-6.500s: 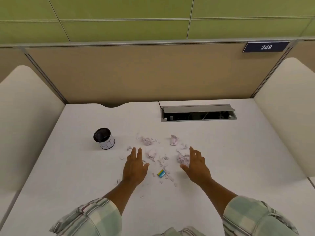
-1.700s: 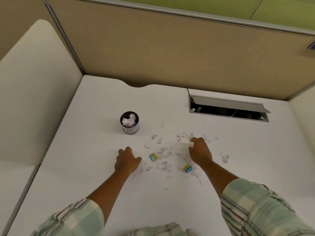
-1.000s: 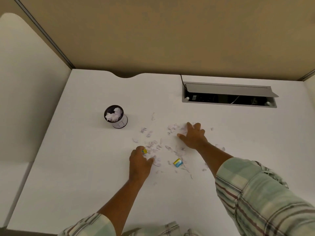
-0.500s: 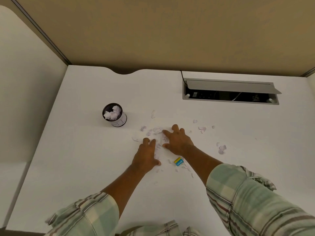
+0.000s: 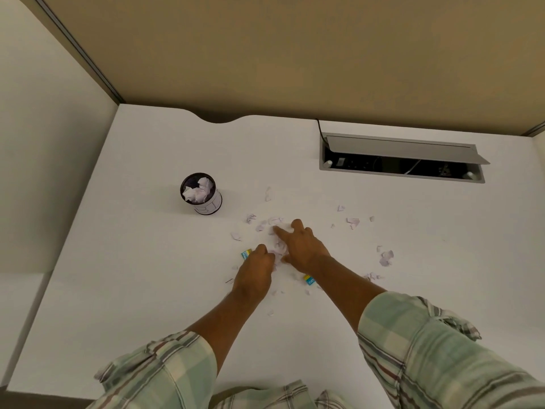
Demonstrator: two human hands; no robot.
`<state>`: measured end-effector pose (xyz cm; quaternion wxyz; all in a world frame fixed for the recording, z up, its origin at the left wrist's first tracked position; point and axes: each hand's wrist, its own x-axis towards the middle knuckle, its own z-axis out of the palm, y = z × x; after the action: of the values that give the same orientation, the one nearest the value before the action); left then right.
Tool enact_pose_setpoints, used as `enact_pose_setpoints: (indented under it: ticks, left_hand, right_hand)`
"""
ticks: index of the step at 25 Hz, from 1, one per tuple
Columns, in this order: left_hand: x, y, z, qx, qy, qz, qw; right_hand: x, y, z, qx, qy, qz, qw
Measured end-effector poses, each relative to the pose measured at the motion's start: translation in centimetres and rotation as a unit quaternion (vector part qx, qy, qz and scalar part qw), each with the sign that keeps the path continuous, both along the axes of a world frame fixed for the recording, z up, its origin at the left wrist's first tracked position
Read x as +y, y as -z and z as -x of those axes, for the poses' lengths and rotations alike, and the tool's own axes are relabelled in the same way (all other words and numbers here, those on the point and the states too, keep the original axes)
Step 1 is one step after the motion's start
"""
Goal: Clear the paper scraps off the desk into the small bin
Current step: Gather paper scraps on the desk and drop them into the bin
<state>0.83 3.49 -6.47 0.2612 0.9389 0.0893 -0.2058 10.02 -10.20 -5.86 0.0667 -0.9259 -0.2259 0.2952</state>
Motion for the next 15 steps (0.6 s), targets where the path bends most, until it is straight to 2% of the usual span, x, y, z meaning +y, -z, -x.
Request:
enact_pose_setpoints:
  ticks: [2, 8, 11, 15]
  left_hand:
    - [-0.3, -0.2, -0.6, 0.027, -0.042, 0.033, 0.998]
    - [-0.1, -0.1, -2.3, 0.051, -0.109, 0.04, 0.992]
    - [-0.1, -0.1, -2.3, 0.044, -0.094, 0.073, 0.992]
    - [0.9, -1.3, -1.0, -0.042, -0.144, 0.094, 0.984]
  right_hand:
    - [1.3, 0.0, 0.2, -0.011, -0.02, -0.008, 1.0]
    - [2.1, 0.2, 1.6, -0.054, -0.039, -0.033, 0.997]
    - [1.2, 0.5, 1.5, -0.031, 0.036, -0.042, 0.998]
    - [0.4, -0.2, 1.0, 0.022, 0.188, -0.087, 0.978]
